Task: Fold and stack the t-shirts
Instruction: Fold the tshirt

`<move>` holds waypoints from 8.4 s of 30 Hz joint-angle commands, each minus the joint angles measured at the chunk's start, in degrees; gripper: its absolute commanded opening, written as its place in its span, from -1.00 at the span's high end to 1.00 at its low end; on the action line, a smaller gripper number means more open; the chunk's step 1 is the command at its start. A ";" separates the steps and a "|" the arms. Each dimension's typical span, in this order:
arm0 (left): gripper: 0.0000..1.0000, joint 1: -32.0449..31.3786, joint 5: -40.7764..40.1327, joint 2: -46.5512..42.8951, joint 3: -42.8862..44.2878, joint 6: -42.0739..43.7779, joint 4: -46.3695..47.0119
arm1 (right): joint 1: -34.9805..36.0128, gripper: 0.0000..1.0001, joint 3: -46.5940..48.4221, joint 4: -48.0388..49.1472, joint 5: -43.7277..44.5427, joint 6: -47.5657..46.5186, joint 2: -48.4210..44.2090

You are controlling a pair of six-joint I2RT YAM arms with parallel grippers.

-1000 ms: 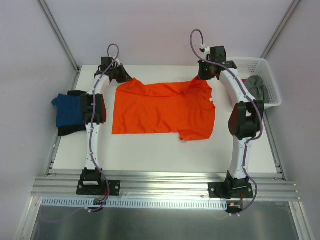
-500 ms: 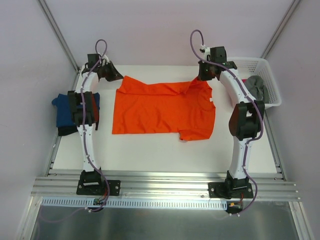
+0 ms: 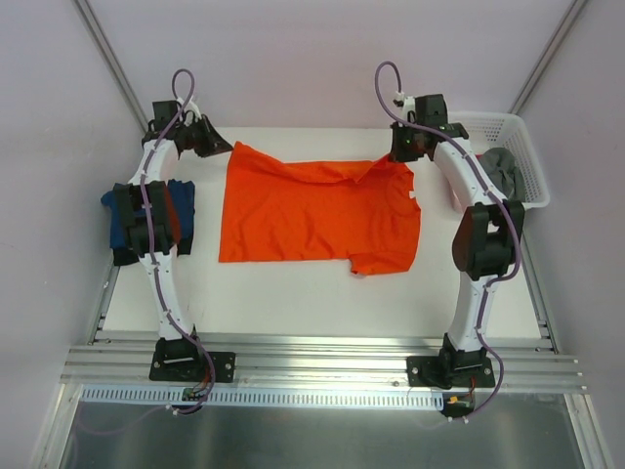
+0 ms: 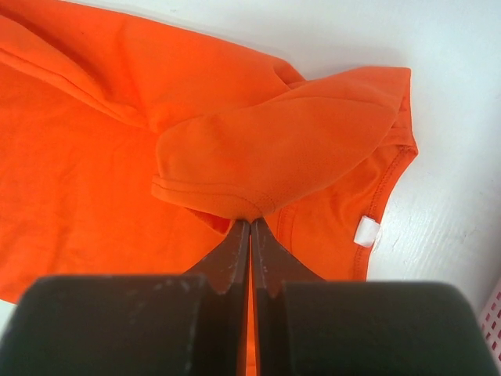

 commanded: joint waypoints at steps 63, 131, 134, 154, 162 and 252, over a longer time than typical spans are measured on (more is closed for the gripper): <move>-0.11 -2.09 -0.53 -7.82 -7.55 6.63 -6.33 | 0.57 -0.22 -7.50 -1.90 -7.52 0.62 -4.22; -0.37 -17.13 -5.37 -24.08 -35.68 8.74 -26.55 | -12.00 -0.39 -44.94 -3.22 -13.85 15.39 -15.72; -0.37 -17.04 -5.72 -23.03 -34.54 8.74 -26.55 | -12.00 -0.37 -44.05 -2.52 -14.38 15.92 -14.57; -0.37 -17.04 -4.93 -22.67 -32.42 7.24 -26.55 | -7.96 -0.35 -49.34 -0.58 -19.48 22.42 -19.76; -0.37 -17.13 -5.02 -24.52 -34.00 6.37 -24.88 | -4.97 -0.35 -45.81 0.21 -20.01 25.06 -23.44; -0.39 -17.30 -5.46 -34.01 -40.33 5.57 -22.07 | -2.32 -0.47 -53.90 2.31 -18.51 28.48 -34.09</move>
